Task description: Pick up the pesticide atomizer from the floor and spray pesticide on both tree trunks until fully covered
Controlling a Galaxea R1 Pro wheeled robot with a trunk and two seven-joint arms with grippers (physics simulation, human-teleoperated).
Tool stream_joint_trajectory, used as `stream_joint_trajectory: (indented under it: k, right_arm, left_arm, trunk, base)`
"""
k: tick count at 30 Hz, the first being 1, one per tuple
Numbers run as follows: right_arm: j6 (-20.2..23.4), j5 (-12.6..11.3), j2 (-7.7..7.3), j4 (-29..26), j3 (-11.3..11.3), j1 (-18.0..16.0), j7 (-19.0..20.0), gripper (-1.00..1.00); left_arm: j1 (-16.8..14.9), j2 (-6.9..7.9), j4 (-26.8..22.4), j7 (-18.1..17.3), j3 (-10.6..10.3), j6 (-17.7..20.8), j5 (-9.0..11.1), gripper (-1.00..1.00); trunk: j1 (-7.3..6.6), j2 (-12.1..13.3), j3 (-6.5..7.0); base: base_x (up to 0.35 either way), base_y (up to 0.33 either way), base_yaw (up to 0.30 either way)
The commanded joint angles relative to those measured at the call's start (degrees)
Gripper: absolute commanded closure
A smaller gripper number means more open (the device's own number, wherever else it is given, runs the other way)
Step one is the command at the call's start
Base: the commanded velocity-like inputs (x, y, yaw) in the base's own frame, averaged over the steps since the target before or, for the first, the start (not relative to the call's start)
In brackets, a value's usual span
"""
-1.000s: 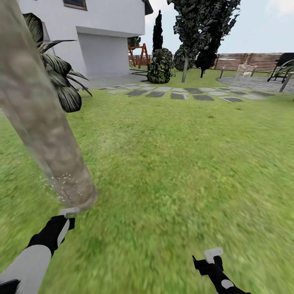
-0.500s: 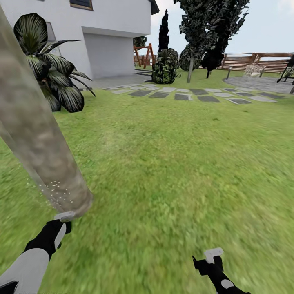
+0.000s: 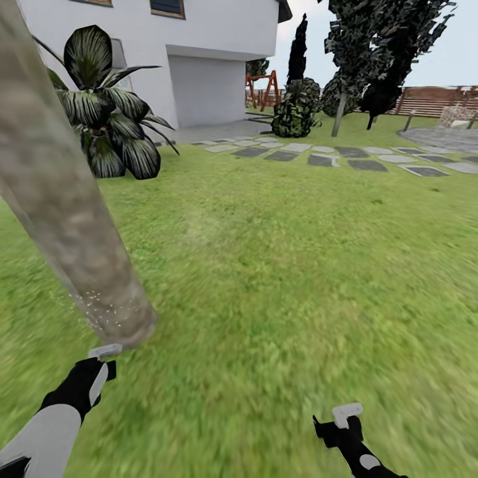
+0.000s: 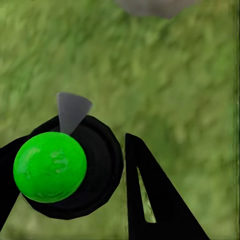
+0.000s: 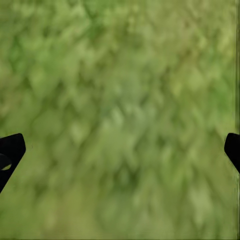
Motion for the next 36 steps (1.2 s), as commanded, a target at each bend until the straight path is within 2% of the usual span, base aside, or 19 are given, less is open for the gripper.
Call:
stream_joint_trajectory:
  k: [1, 17, 25, 36]
  right_arm:
    - [-0.1, -0.6, -0.05, 0.0, 0.5, 0.0, -0.1, -1.00]
    - [-0.2, -0.6, 0.00, 0.0, 0.5, 0.0, -0.1, -1.00]
    - [-0.2, -0.6, 0.00, 0.0, 0.5, 0.0, -0.1, -1.00]
    - [-0.2, -0.6, 0.00, 0.0, 0.5, 0.0, -0.1, -1.00]
  left_arm:
    - [0.0, -0.05, -0.1, -0.2, 0.2, 0.4, -0.6, 1.00]
    - [0.0, 0.13, -0.1, -0.1, 0.2, 0.4, -0.8, 1.00]
    - [0.0, 0.20, -0.2, -0.1, 0.4, 0.4, -0.8, 1.00]
    - [0.0, -0.19, -0.7, -0.2, 0.3, 0.4, -0.3, 1.00]
  trunk:
    - [0.01, 0.0, -0.05]
    - [0.01, 0.0, -0.05]
    - [0.01, 0.0, -0.05]
    - [0.01, 0.0, -0.05]
  base:
    - [0.187, -0.235, 0.011]
    - [0.117, -0.249, 0.009]
    - [0.039, -0.271, 0.250]
    - [0.220, -0.214, 0.277]
